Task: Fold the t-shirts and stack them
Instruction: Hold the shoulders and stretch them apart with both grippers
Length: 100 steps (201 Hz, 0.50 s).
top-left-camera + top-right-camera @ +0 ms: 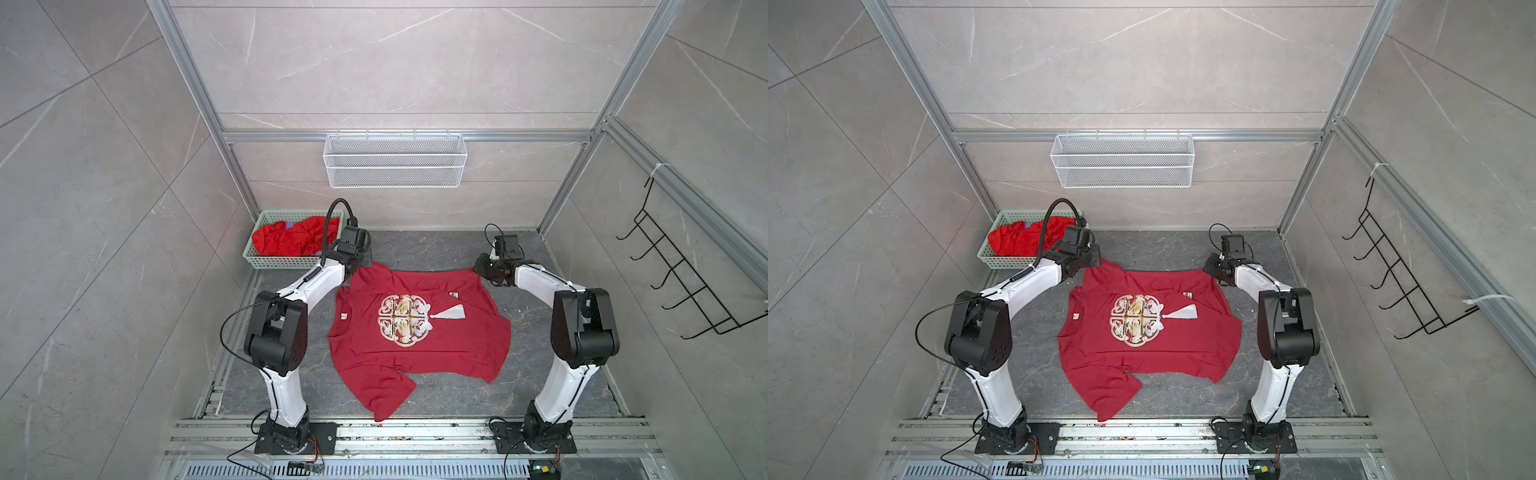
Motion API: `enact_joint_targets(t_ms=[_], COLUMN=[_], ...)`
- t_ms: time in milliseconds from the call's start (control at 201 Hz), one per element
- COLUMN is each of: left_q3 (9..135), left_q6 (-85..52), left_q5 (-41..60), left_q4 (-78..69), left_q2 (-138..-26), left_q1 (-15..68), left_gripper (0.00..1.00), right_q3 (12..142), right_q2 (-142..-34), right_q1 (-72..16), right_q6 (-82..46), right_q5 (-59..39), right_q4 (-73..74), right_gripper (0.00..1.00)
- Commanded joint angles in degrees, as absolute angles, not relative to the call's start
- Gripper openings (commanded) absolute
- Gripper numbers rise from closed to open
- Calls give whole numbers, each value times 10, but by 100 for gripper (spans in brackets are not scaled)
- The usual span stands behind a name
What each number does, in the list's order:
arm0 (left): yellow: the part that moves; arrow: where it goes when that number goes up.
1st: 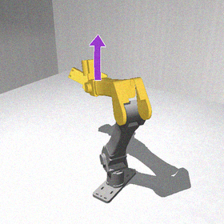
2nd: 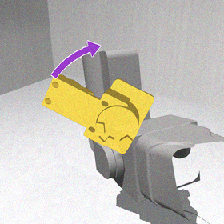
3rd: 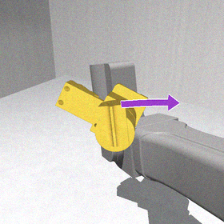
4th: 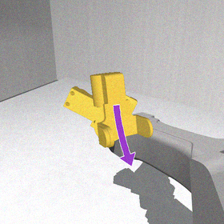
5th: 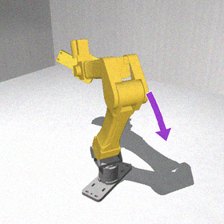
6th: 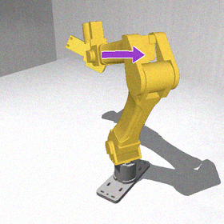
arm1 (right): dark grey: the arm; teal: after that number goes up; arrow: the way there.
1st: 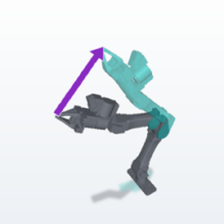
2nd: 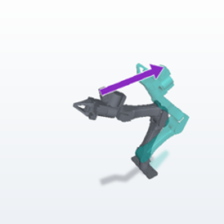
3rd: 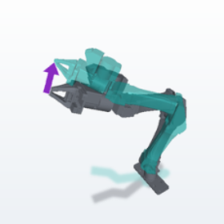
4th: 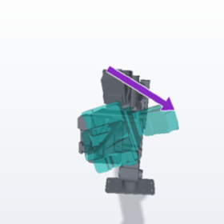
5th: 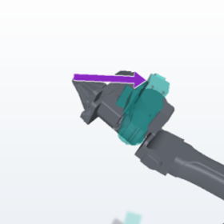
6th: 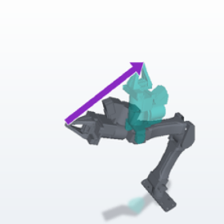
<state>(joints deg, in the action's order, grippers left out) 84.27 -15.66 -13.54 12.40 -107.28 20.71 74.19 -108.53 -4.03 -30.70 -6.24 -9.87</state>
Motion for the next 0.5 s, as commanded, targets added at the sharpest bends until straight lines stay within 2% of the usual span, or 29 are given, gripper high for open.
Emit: enact_joint_targets(t_ms=[0, 199, 493], left_q3=[878, 905, 895], left_q6=[-139, -131, -107], left_q5=[-122, -64, -53], left_q4=[104, 99, 98], left_q2=[-1076, -1102, -1098], left_q1=[188, 179, 179], left_gripper=[0, 0, 0], right_q3=[764, 780, 793], right_q2=[-1100, -1120, -1139], right_q1=[-32, -27, -23], right_q6=[-327, -349, -346], right_q5=[-52, -64, -72], right_q4=[-108, -95, -101], right_gripper=[1, 1, 1])
